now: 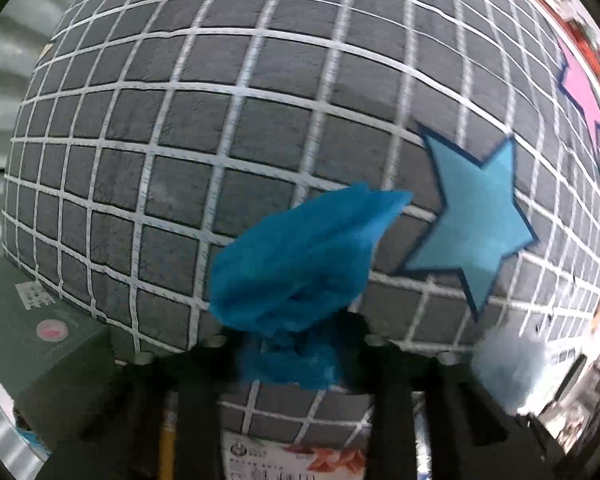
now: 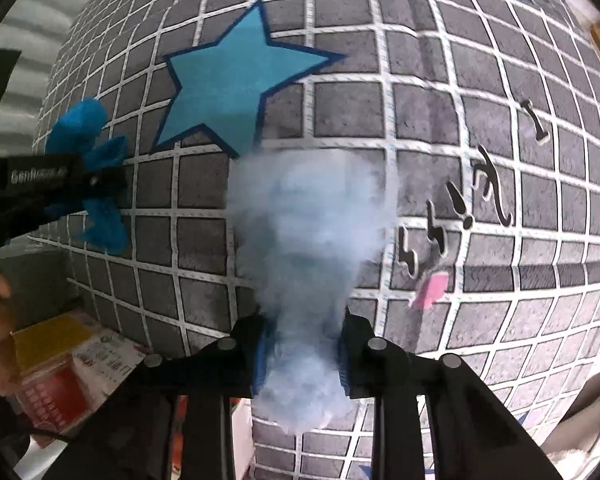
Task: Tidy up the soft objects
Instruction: 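Grasp the white fluffy item with the right tool while the left tool grasps the blue cloth, then carry the white fluffy item and blue cloth over the white box with both tools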
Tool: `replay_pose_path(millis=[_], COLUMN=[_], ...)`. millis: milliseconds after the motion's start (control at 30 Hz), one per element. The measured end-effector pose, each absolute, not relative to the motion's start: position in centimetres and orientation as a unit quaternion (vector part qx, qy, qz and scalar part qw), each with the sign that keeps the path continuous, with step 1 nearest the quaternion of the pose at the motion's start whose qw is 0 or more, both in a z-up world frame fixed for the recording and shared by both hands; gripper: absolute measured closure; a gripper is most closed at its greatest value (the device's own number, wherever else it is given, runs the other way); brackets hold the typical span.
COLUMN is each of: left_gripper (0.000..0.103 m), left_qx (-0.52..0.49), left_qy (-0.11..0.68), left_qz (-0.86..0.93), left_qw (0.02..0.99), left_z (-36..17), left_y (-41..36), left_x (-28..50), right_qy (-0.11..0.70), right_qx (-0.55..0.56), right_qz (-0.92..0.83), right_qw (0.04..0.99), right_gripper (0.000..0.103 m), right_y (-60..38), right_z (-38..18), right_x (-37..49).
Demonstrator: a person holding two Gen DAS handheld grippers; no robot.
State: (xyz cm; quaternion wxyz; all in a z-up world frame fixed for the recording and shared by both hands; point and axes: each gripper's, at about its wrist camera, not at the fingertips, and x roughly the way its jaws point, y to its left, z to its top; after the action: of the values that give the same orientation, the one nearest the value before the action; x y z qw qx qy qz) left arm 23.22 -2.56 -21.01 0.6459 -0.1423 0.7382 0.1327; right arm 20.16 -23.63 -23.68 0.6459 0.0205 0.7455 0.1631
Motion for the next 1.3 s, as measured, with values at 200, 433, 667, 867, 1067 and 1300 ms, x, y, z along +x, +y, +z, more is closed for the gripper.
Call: replay_pose_path(millis=[200,433,667,867,1067,1300], left_gripper=[0.074,0.074,0.074,0.074,0.074,0.074], left_qx=[-0.102,-0.069,-0.045,-0.032,-0.028,-0.041], left_qy=[0.723,0.704,0.692,0.680,0.660,0.638], left_qz=[0.098,0.048,0.015,0.004,-0.007,-0.003], left_qw=[0.676,0.705,0.720,0.732,0.751,0.769], left_z=[-17.4,-12.7,-8.9,-7.9,-5.5,-3.2], left_y=[-4.9,-8.3,-9.4,-8.8,-8.5,-6.6], left_x=[21.4,18.7,15.5,13.4,11.6,9.6], right_qy=[0.739,0.738,0.728,0.723,0.715,0.698], right_qx=[0.037,0.066,0.075,0.082,0.083,0.071], right_qz=[0.161,0.147,0.145,0.139,0.142,0.161], right_qw=[0.653,0.655,0.666,0.672,0.680,0.694], right_gripper=[0.074,0.074,0.074,0.074,0.074,0.074], right_y=[-26.5,-29.7,-31.1,-30.3,-28.4,-25.3], right_z=[-22.6,-19.9,-17.2,-15.3,-13.5,-10.6], right_x=[20.4,19.0,17.1,14.7,12.9,11.7])
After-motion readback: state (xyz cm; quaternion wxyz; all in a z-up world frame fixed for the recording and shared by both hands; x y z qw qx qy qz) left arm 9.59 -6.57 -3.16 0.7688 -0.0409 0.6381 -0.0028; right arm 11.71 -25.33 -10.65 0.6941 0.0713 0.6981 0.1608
